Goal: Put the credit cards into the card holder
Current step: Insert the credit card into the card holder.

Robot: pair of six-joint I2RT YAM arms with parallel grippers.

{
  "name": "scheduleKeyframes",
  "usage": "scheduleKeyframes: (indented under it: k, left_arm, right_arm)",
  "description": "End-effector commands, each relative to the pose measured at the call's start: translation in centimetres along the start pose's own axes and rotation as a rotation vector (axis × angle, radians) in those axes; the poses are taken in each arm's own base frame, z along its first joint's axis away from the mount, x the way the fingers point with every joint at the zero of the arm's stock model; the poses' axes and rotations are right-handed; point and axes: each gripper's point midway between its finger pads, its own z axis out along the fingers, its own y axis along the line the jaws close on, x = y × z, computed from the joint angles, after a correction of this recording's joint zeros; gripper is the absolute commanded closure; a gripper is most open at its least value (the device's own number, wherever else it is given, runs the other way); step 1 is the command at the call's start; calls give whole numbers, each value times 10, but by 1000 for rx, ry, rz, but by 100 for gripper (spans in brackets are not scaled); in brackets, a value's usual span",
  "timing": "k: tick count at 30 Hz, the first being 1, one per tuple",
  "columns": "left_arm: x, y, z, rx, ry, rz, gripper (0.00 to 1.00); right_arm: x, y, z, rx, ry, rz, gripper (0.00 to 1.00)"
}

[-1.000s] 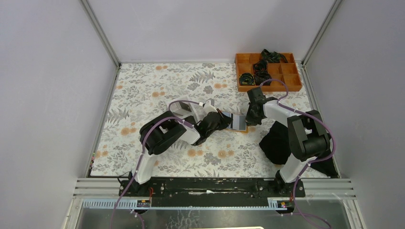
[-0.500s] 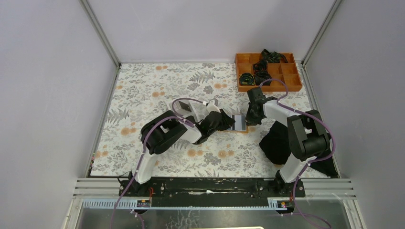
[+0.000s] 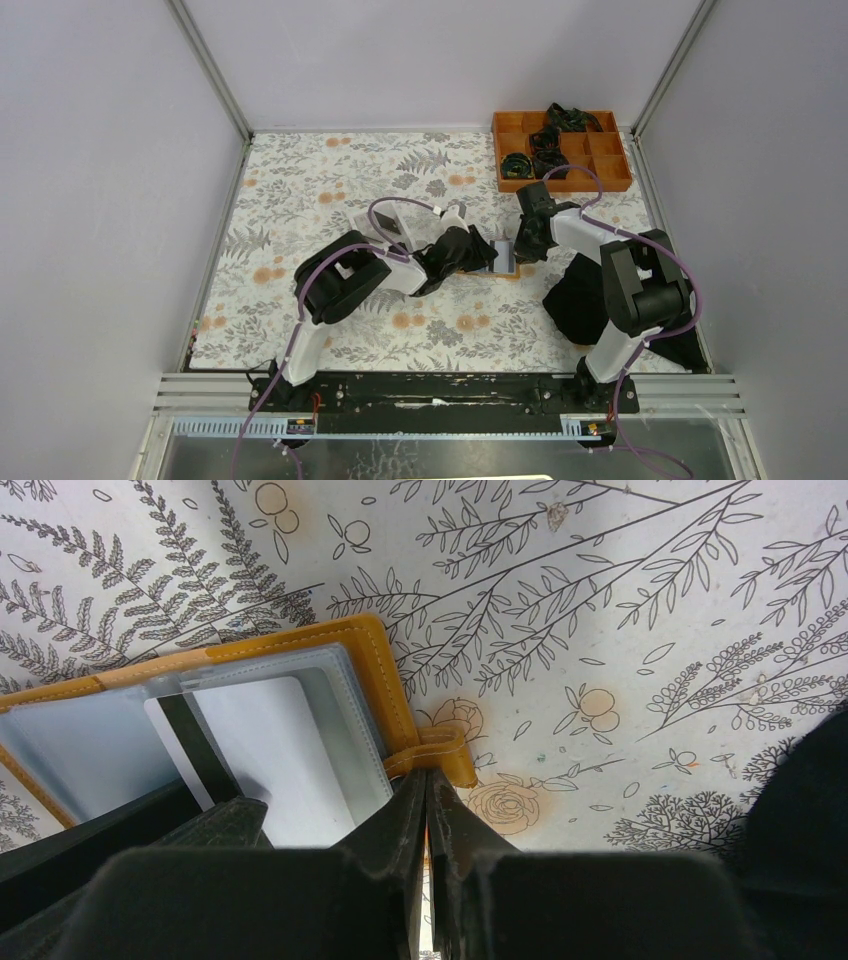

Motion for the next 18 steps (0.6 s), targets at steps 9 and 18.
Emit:
scheduleKeyframes:
  k: [9,18]
  left_arm:
    - [51,5,-2,-55,190,85,64]
    - [51,-7,-7,-54,198,118,64]
  right_arm:
    - [55,-2,23,31,183,-41,91]
    - [53,2,21,15,175,-37,91]
